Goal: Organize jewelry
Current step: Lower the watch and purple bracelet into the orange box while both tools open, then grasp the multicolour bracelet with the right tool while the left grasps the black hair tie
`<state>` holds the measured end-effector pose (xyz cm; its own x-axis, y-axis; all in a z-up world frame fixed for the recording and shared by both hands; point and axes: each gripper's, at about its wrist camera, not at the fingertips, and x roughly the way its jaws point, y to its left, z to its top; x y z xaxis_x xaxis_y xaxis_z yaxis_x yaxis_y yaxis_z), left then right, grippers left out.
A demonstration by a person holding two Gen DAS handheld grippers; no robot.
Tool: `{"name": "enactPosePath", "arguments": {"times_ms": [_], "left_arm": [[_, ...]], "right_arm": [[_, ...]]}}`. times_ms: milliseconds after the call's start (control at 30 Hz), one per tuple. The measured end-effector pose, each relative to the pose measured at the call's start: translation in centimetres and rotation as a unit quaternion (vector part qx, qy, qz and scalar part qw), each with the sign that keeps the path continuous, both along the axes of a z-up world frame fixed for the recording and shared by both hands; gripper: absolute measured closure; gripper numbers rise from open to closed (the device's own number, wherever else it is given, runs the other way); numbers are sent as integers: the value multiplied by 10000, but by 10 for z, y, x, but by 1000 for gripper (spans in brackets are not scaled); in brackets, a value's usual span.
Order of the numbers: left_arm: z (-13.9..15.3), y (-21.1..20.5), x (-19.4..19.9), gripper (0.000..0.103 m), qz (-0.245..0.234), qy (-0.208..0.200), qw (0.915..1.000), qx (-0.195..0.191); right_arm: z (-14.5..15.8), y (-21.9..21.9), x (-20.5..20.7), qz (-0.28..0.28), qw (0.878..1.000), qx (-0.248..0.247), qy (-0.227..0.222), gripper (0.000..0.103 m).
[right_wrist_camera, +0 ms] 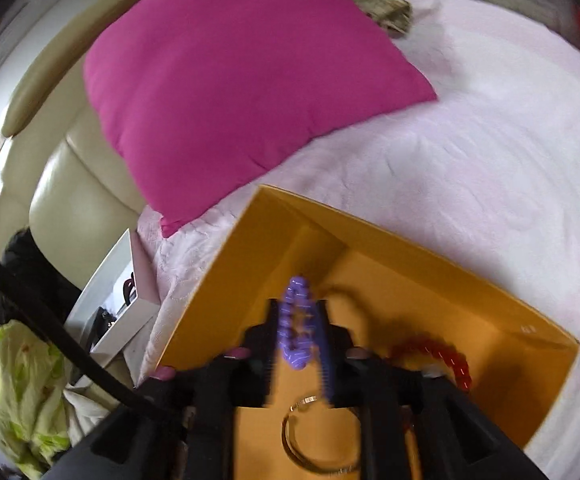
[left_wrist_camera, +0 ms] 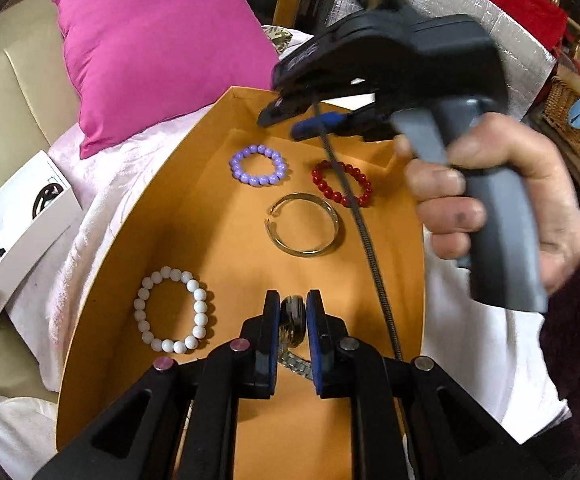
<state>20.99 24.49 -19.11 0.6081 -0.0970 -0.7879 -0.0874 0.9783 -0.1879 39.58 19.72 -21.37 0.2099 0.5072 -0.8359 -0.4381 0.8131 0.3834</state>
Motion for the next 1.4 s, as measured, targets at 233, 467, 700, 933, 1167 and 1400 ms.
{"name": "enactPosePath", "arguments": {"times_ms": [233, 467, 700, 933, 1167, 1400], "left_arm": [[15, -8, -5, 74, 361, -381, 9975, 477], [41, -70, -16, 46, 120, -1161, 9863, 1166], [44, -163, -13, 46, -765, -1344, 9748, 1608], [29, -249, -9, 45, -1580, -1143, 9648, 1763], [10, -295, 14, 45, -1944, -722, 9665, 1514], [-8, -322, 27, 45, -2162, -431, 9649, 1428]], "right_arm": [[49, -63, -29, -85, 9974, 458, -550, 69], [95, -193, -85, -630, 9919, 450, -1010, 69], [118, -370, -161, -1828, 9744, 370, -1260, 69], [103, -517, -222, -3149, 9382, 769, -1210, 69], [69, -617, -236, -4400, 8840, 1261, -954, 68], [30, -655, -202, -4801, 8699, 1018, -489, 68]]}}
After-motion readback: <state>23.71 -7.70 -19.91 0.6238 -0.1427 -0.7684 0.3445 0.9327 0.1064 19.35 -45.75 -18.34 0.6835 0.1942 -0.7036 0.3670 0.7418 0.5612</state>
